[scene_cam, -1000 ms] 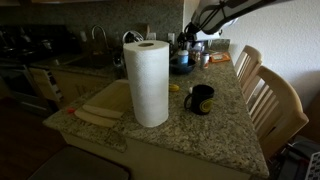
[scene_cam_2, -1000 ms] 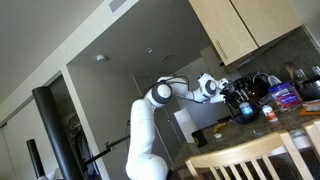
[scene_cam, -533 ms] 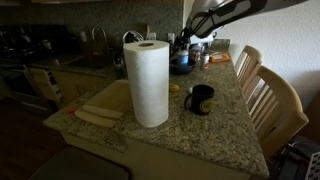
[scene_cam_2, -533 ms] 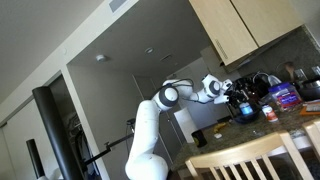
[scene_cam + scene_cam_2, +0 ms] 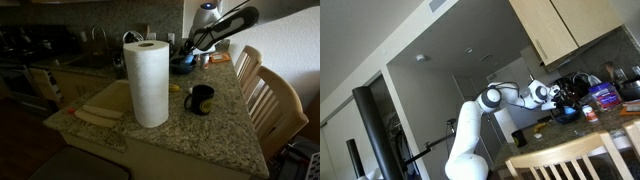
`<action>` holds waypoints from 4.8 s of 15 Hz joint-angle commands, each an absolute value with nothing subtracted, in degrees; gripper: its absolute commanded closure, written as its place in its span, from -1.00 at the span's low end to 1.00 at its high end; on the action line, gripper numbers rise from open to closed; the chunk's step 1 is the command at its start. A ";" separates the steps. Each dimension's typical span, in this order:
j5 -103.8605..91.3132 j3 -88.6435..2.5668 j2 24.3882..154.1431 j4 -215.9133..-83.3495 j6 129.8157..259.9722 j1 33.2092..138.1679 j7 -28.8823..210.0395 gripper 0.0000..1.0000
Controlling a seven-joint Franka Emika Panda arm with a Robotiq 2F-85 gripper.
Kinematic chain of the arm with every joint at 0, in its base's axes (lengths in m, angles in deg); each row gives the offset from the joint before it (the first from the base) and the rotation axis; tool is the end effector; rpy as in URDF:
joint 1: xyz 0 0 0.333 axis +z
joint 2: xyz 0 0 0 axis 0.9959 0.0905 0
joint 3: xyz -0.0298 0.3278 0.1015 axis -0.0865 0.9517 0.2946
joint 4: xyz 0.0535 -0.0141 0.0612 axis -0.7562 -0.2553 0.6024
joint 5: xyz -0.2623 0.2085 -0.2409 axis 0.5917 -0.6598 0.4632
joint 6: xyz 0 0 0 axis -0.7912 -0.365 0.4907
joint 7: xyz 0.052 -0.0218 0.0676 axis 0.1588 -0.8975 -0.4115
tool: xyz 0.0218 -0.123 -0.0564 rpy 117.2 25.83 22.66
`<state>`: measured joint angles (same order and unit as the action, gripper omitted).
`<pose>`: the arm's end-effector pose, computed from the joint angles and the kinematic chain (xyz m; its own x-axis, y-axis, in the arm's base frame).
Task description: Pick the bottle in the bowl and put it on the counter
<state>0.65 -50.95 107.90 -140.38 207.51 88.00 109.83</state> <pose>0.7988 -0.0866 0.3792 0.7939 -0.2985 0.5298 -0.3847 -0.9212 0.0575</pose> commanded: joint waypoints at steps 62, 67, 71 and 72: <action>2.55 -64.31 74.58 -164.84 221.20 101.79 100.46 0.11; 10.30 -57.22 68.73 -161.04 194.38 94.44 100.64 0.11; 8.21 -51.47 67.26 -163.23 181.20 88.17 94.02 0.11; 7.77 -50.47 67.26 -164.54 179.80 87.25 91.85 0.11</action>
<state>8.83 -54.61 67.80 -161.58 183.95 91.69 97.27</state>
